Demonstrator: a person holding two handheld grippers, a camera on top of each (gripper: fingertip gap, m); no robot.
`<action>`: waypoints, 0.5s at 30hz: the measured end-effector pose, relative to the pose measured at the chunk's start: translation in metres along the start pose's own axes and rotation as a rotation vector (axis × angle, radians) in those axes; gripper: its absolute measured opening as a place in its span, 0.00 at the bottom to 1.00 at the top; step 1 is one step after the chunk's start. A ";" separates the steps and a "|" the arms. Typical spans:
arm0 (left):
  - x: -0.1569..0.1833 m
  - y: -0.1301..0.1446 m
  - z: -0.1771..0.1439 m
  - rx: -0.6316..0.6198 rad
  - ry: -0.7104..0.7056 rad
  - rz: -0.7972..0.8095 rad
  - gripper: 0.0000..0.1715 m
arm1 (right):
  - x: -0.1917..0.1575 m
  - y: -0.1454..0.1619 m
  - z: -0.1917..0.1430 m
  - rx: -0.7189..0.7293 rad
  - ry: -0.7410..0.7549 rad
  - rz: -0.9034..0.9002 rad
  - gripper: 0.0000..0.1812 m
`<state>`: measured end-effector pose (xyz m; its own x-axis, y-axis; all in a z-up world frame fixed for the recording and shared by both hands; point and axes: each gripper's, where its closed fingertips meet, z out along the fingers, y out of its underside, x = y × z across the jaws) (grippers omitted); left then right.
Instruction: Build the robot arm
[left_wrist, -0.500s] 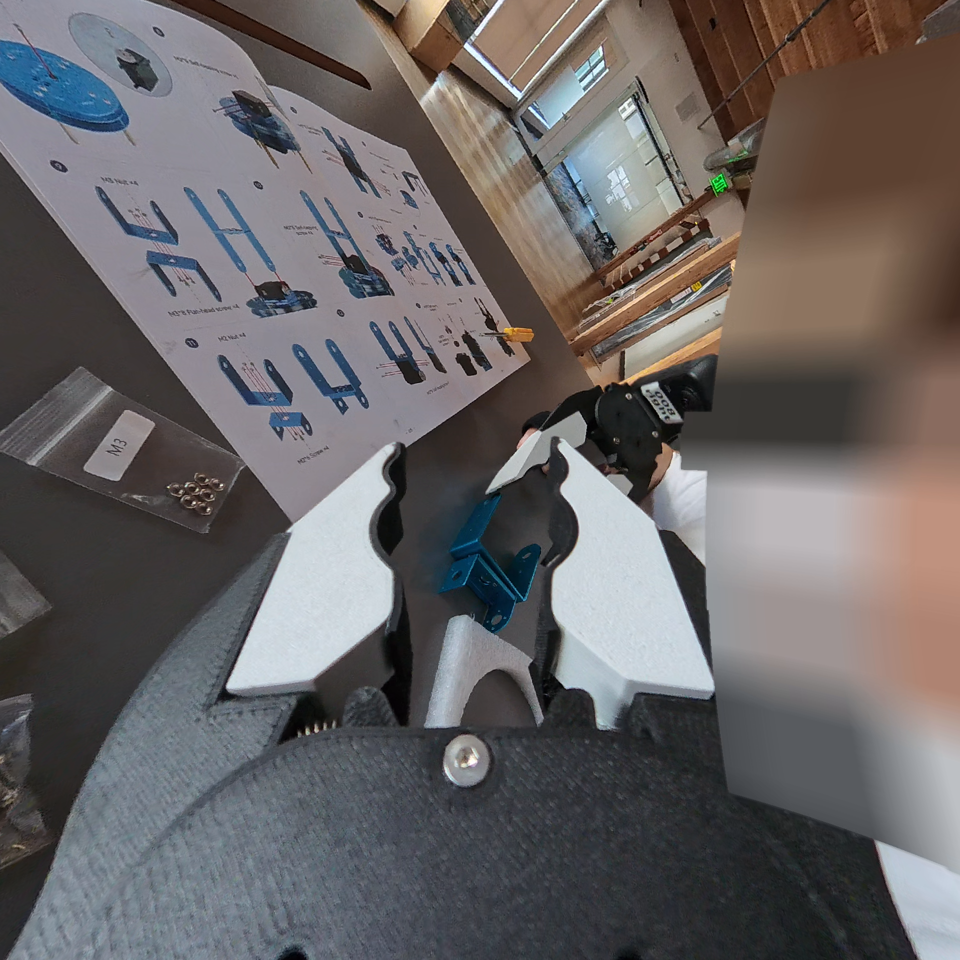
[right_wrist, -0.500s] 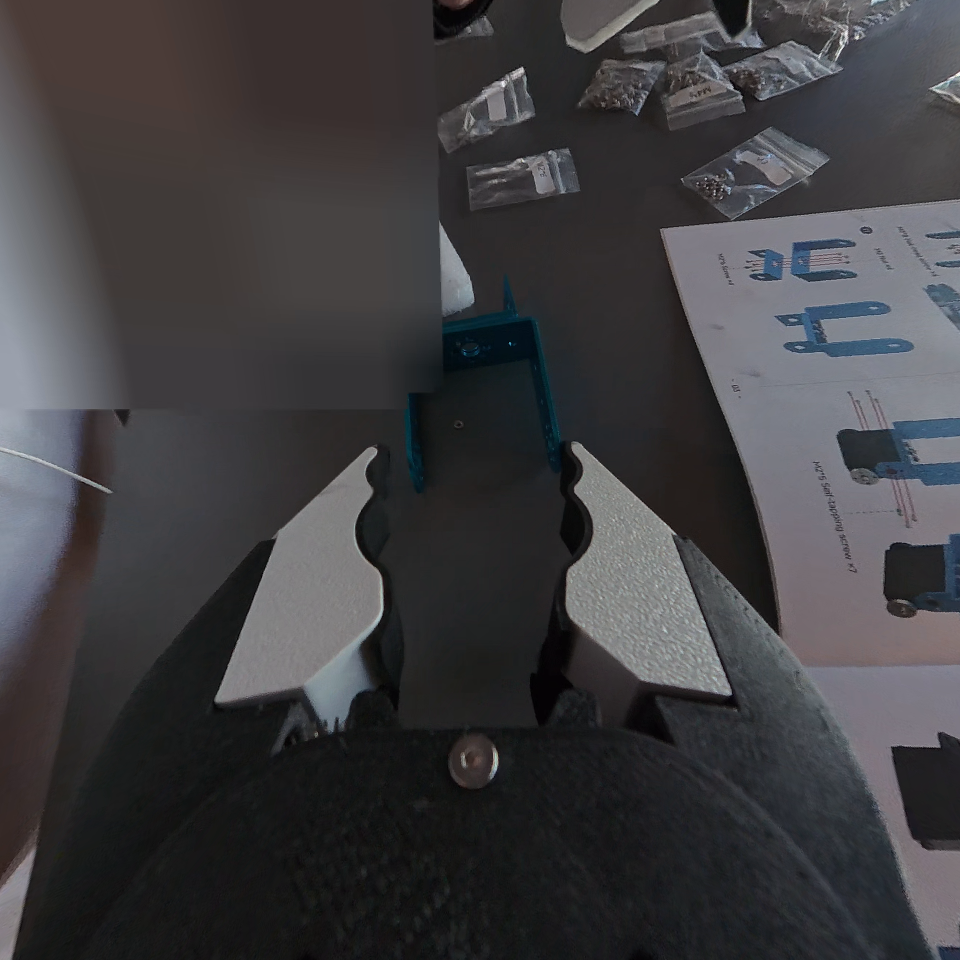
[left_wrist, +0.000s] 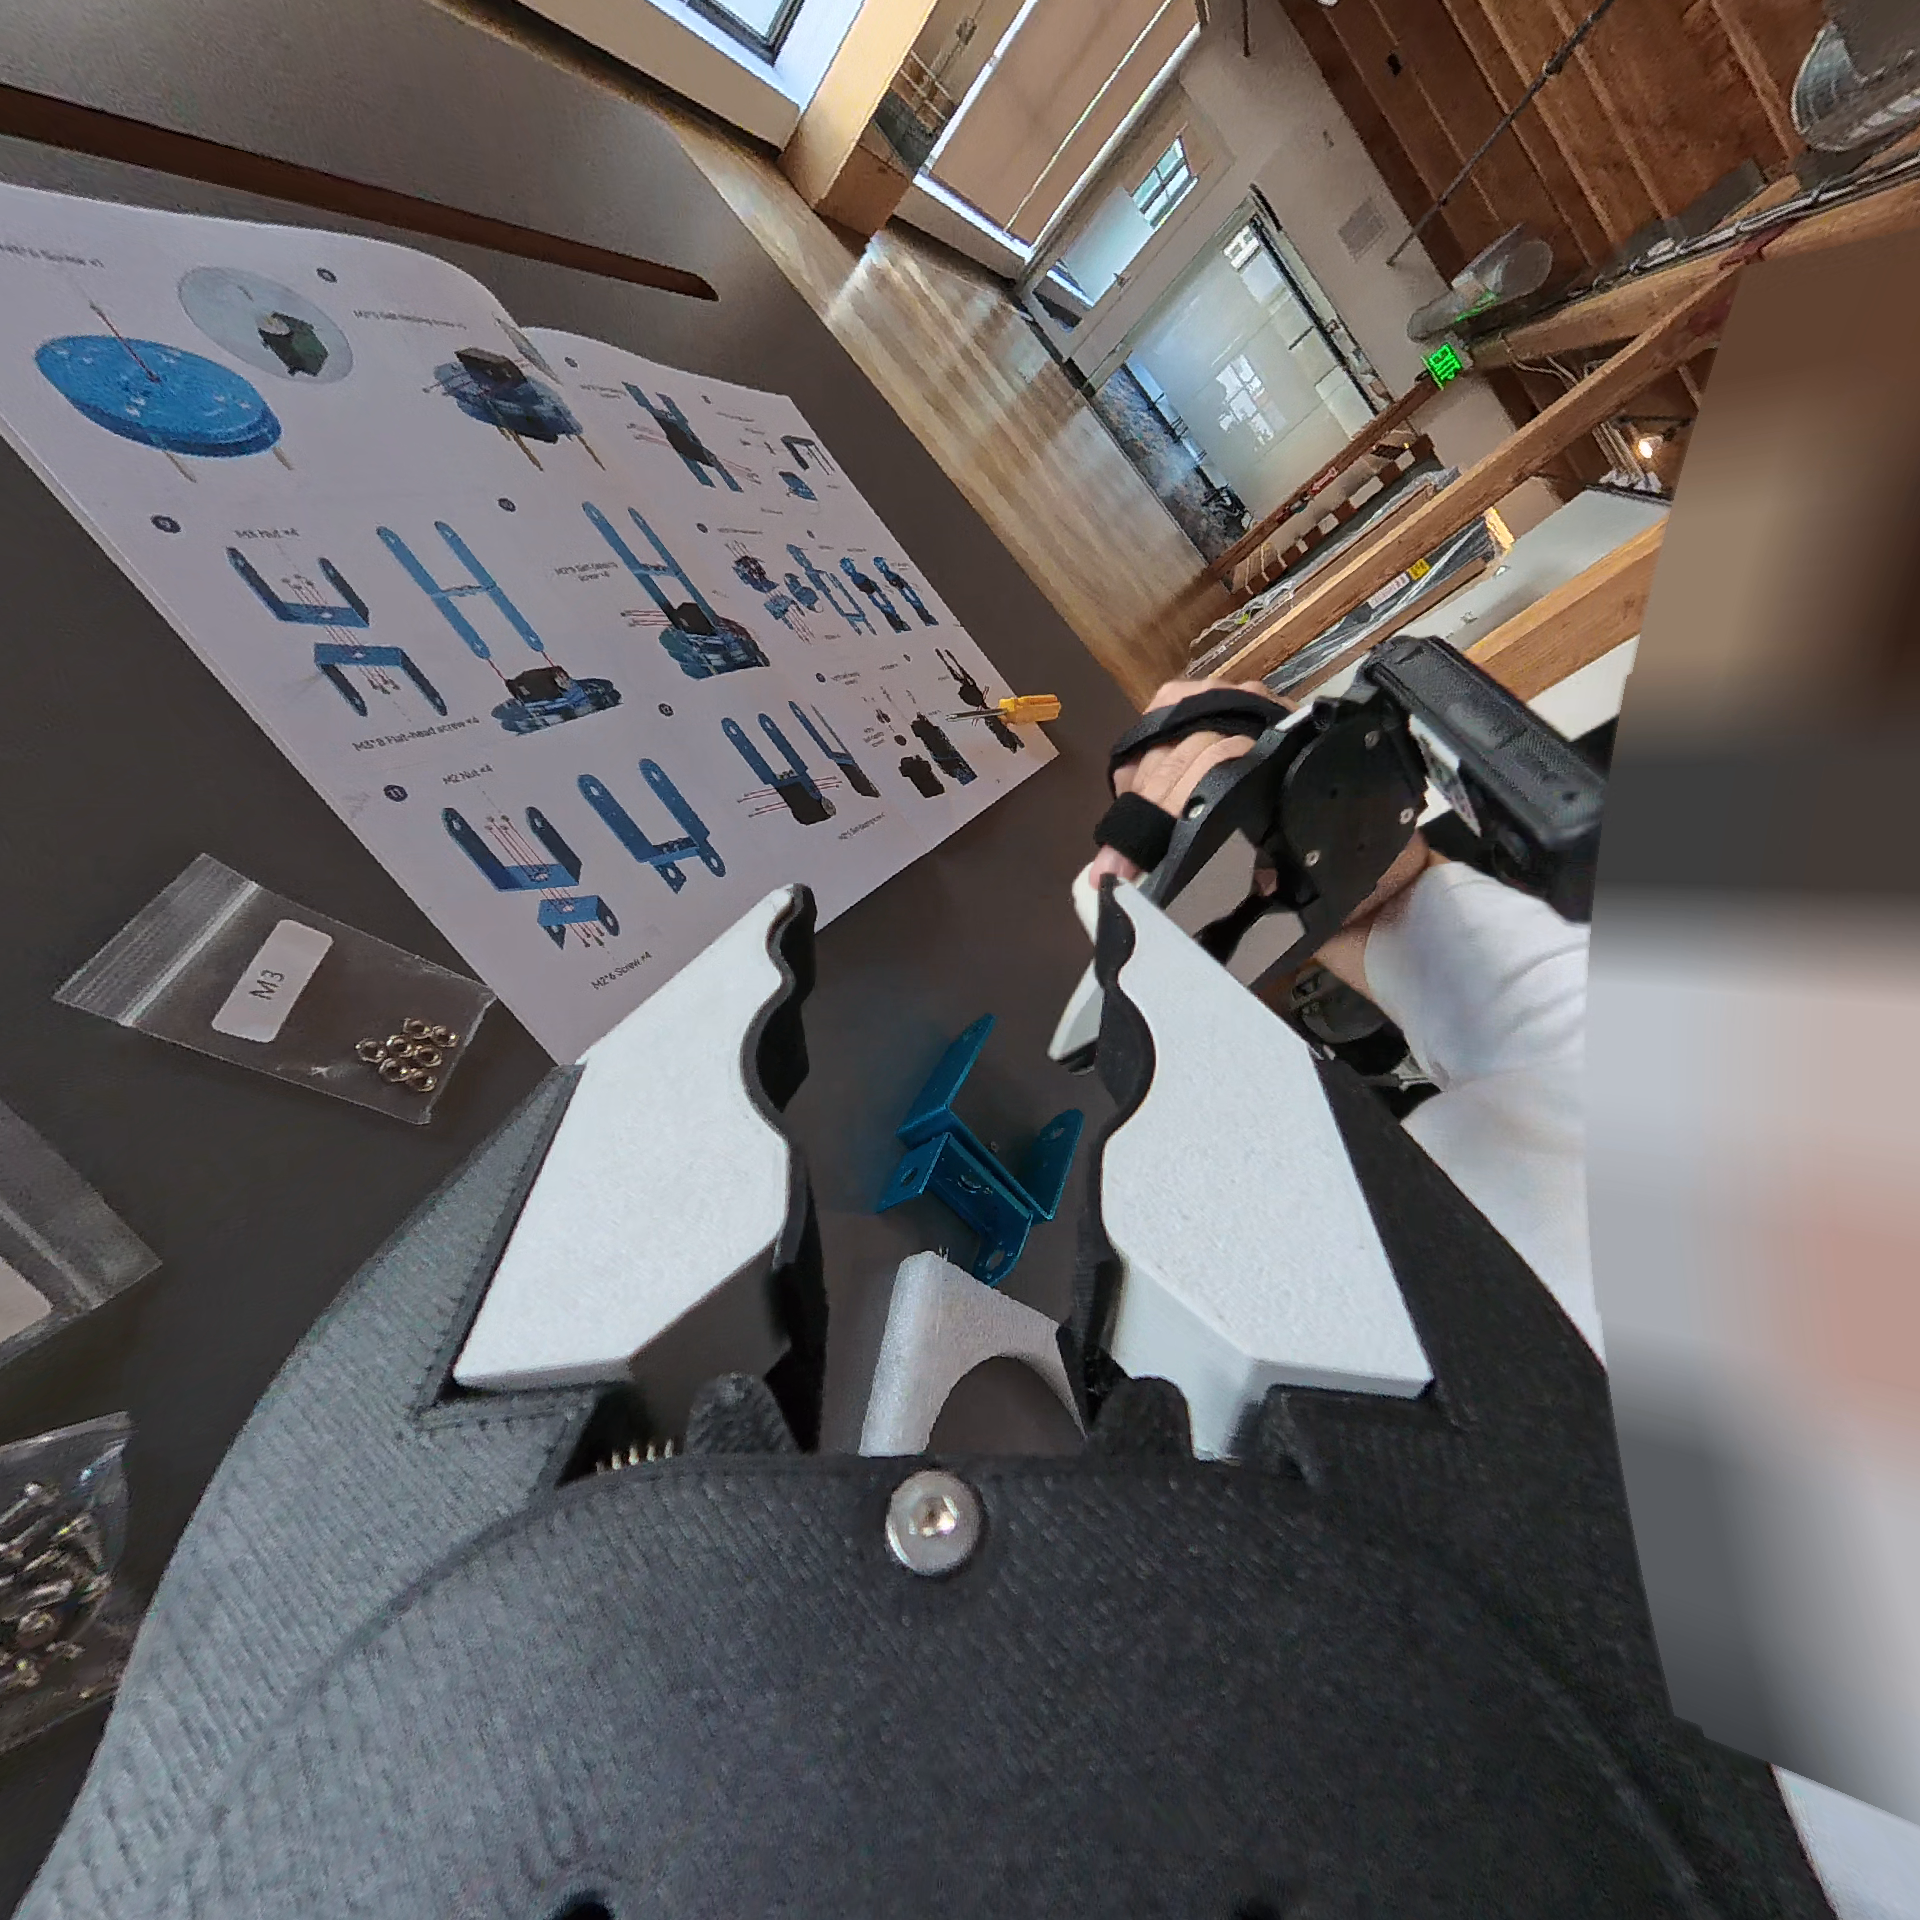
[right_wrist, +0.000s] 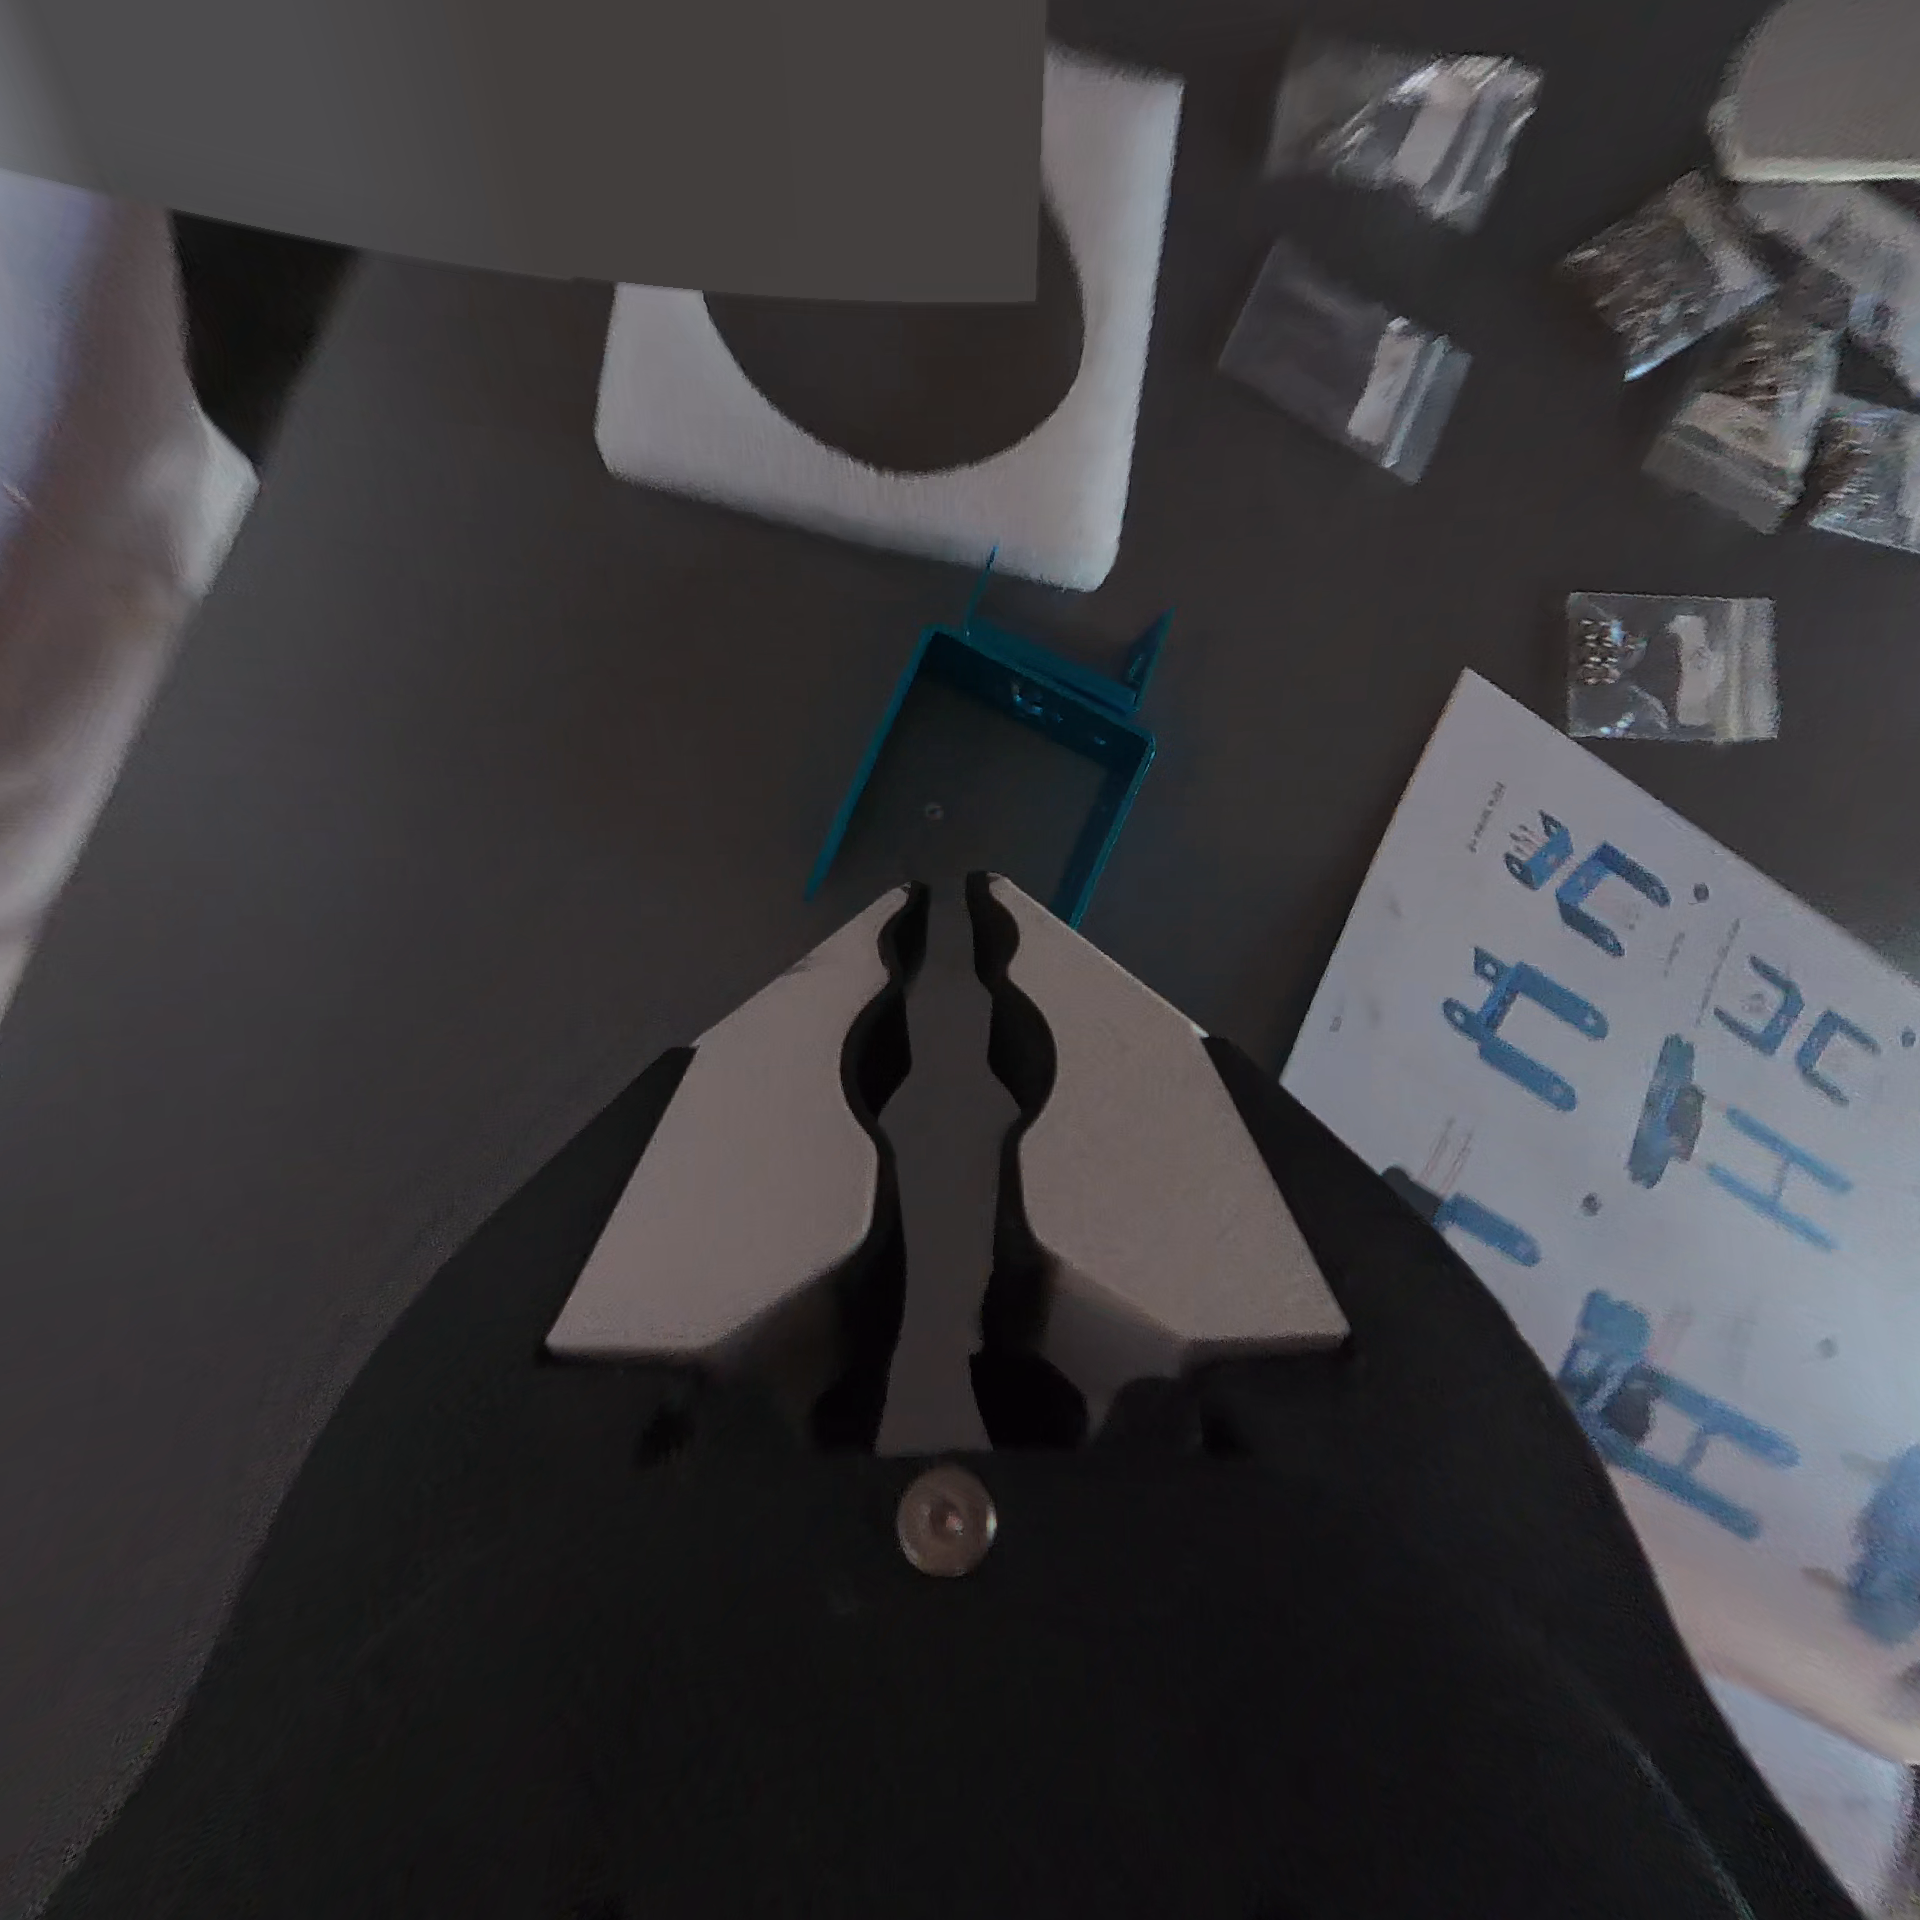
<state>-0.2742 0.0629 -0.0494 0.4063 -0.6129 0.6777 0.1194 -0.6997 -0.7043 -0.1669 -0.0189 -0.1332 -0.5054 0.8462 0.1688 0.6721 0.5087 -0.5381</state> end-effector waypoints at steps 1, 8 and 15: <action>0.000 -0.001 -0.001 0.004 0.006 -0.005 0.31 | 0.002 0.002 0.006 -0.054 -0.024 -0.041 0.05; -0.004 0.003 0.003 -0.011 0.017 -0.035 0.31 | -0.002 0.001 0.028 -0.229 -0.168 -0.173 0.08; -0.003 0.003 0.002 -0.014 0.022 -0.039 0.31 | -0.005 0.000 0.035 -0.342 -0.228 -0.241 0.07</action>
<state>-0.2727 0.0631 -0.0542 0.3817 -0.5927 0.7093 0.1220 -0.7283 -0.6743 -0.1835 -0.0289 -0.1629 -0.7486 0.6612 0.0495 0.6417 0.7413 -0.1967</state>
